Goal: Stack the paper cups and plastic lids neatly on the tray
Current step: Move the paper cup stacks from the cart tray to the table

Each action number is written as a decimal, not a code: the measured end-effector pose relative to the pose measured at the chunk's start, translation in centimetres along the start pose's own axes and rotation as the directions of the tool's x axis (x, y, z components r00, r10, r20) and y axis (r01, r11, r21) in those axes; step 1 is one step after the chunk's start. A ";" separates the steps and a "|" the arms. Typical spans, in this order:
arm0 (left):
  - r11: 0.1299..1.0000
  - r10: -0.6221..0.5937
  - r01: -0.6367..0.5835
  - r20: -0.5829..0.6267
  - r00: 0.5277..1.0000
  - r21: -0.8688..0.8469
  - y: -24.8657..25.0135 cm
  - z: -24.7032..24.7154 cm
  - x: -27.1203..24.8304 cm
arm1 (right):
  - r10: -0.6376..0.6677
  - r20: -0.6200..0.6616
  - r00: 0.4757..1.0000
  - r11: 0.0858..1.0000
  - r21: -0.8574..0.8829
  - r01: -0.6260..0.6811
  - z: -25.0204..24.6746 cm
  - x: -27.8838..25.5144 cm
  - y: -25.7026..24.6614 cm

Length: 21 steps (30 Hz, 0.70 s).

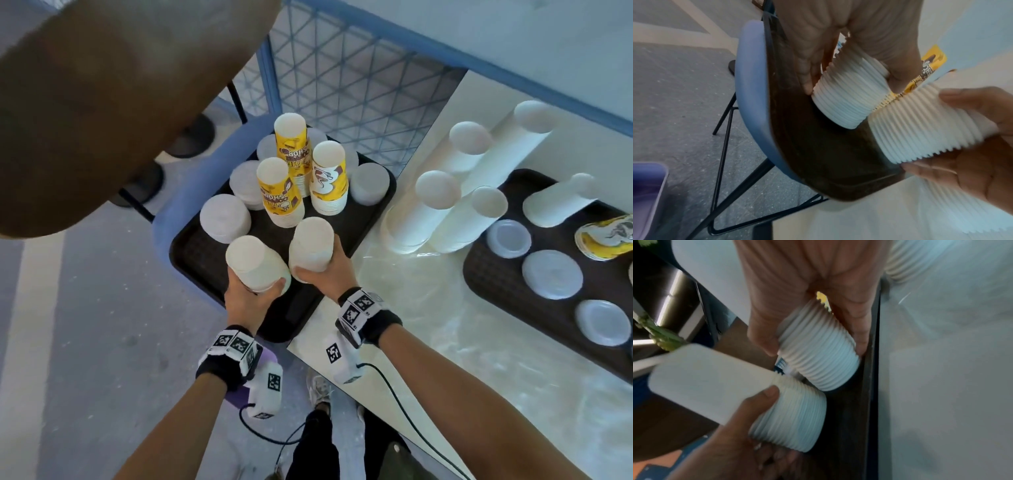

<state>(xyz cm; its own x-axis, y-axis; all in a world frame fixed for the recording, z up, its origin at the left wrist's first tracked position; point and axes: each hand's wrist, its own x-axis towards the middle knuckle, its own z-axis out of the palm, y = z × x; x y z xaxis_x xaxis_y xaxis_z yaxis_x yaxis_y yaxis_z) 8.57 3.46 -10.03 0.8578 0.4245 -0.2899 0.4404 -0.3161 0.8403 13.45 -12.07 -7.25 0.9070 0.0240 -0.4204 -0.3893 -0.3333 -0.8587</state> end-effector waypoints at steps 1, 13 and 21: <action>1.000 -0.012 0.012 -0.019 1.000 -0.018 0.0 -0.1 0.0 | -0.006 -0.008 1.000 0.999 0.031 0.006 -0.4 -0.3 0.1; 0.984 0.138 -0.112 0.206 0.969 -0.136 5.0 6.4 -2.9 | 0.093 -0.414 0.906 0.995 0.081 -0.066 -13.6 -4.7 6.4; 0.986 0.164 -0.157 0.361 0.918 -0.050 7.2 14.5 -5.2 | 0.105 -0.455 0.884 0.994 0.044 -0.095 -16.3 -3.9 7.9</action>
<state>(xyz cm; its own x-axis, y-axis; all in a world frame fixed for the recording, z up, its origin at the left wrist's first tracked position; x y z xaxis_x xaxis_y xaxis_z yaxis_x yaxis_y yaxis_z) 11.12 -13.36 -9.09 0.9553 0.0316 -0.2938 0.2870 -0.3363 0.8970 9.43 -30.20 -7.61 0.8342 -0.4430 -0.3283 -0.4806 -0.2922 -0.8268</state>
